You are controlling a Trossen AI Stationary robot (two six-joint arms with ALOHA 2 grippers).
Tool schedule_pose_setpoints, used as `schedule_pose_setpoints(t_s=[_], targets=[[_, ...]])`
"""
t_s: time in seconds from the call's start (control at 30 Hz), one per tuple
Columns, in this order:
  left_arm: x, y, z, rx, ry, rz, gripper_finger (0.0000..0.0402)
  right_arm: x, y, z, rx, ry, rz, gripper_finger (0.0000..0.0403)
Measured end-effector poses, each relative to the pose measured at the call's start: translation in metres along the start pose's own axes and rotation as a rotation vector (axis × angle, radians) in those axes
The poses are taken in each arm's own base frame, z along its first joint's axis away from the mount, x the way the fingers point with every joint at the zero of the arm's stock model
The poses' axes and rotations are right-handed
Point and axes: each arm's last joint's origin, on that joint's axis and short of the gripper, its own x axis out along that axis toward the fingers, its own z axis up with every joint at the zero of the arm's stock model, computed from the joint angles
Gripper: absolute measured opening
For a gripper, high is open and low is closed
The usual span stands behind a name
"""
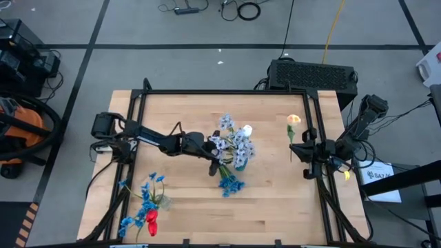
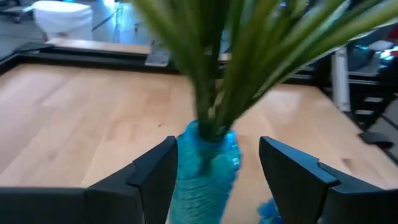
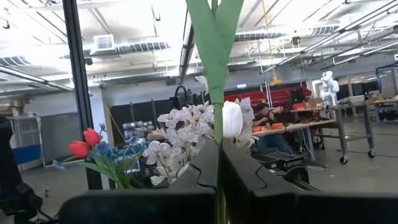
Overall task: Sort flowers into vase by color
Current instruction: Put the pink flower into the blue flower vase
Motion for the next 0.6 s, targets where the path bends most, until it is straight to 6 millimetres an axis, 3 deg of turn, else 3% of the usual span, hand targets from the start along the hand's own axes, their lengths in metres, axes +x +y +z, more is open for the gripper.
schedule_pose_setpoints(t_s=[0.17,0.6], targets=[[0.0045,0.0074,-0.0071,-0.015,0.026,0.037,0.0230,0.0000,-0.0001,-0.0001,0.009,0.001,-0.003,0.0000],[0.0047,0.0051,-0.0034,-0.011,-0.005,0.019,0.0230,0.0000,-0.0002,-0.0001,0.026,0.003,-0.008,0.0000]])
